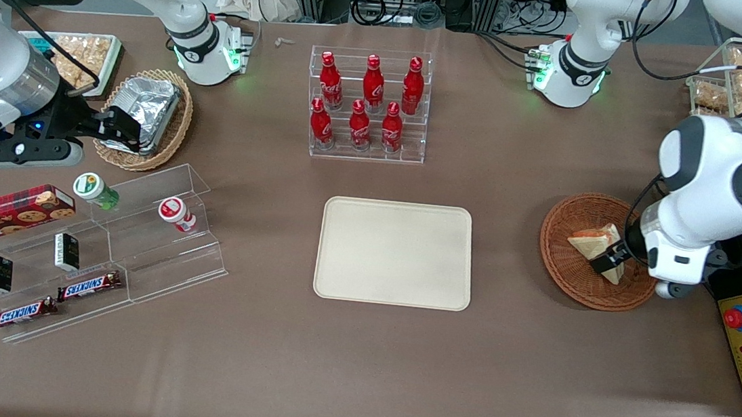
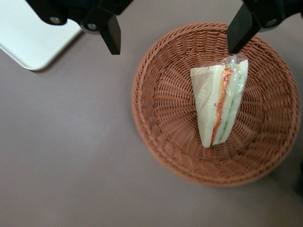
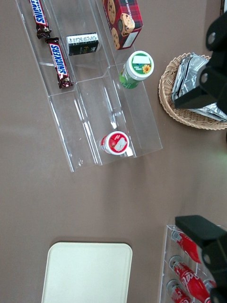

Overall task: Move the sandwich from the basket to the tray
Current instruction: 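Lower the open left gripper over the sandwich in the wicker basket, then close the left gripper on the wrapped sandwich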

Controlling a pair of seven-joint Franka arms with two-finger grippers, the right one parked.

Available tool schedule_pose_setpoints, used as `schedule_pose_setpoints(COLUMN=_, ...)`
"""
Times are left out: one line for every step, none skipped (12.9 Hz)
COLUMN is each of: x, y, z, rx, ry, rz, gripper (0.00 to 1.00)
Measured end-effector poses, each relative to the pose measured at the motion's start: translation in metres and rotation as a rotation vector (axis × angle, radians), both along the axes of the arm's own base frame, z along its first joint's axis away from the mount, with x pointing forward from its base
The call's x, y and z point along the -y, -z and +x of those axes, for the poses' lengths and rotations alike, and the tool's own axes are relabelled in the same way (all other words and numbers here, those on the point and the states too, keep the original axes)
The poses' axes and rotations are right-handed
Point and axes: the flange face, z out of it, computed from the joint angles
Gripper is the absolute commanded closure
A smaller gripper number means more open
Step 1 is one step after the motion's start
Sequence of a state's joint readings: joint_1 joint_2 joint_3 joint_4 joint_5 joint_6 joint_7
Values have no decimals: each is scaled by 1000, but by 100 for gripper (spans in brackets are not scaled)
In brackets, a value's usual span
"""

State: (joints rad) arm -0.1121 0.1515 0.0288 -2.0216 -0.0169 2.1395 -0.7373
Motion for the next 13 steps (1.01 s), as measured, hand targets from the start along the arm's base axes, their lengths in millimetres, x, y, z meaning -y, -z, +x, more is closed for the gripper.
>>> schedule_pose_setpoints(x=-2, y=16, z=-8, rx=-8, ry=3, rz=13, gripper=0)
schedule_pose_setpoints(x=-7, y=31, z=-16, rx=-14, ry=0, rz=27, gripper=0)
schedule_pose_setpoints(x=-15, y=42, z=-22, rx=-17, ry=-12, rz=36, gripper=0)
schedule_pose_setpoints(x=-26, y=49, z=-27, rx=-24, ry=-28, rz=41, gripper=0)
schedule_pose_setpoints(x=-36, y=52, z=-29, rx=-31, ry=-42, rz=48, gripper=0)
schedule_pose_setpoints(x=-44, y=53, z=-31, rx=-34, ry=-51, rz=53, gripper=0)
schedule_pose_setpoints(x=-48, y=54, z=-32, rx=-36, ry=-59, rz=55, gripper=0)
schedule_pose_setpoints(x=-52, y=56, z=-34, rx=-38, ry=-65, rz=56, gripper=0)
schedule_pose_setpoints(x=-56, y=59, z=-35, rx=-36, ry=-72, rz=57, gripper=0)
schedule_pose_setpoints(x=-59, y=62, z=-38, rx=-32, ry=-78, rz=57, gripper=0)
schedule_pose_setpoints(x=-61, y=68, z=-40, rx=-27, ry=-80, rz=57, gripper=0)
schedule_pose_setpoints(x=-61, y=75, z=-43, rx=-18, ry=-81, rz=57, gripper=0)
schedule_pose_setpoints(x=-61, y=83, z=-45, rx=-8, ry=-80, rz=57, gripper=0)
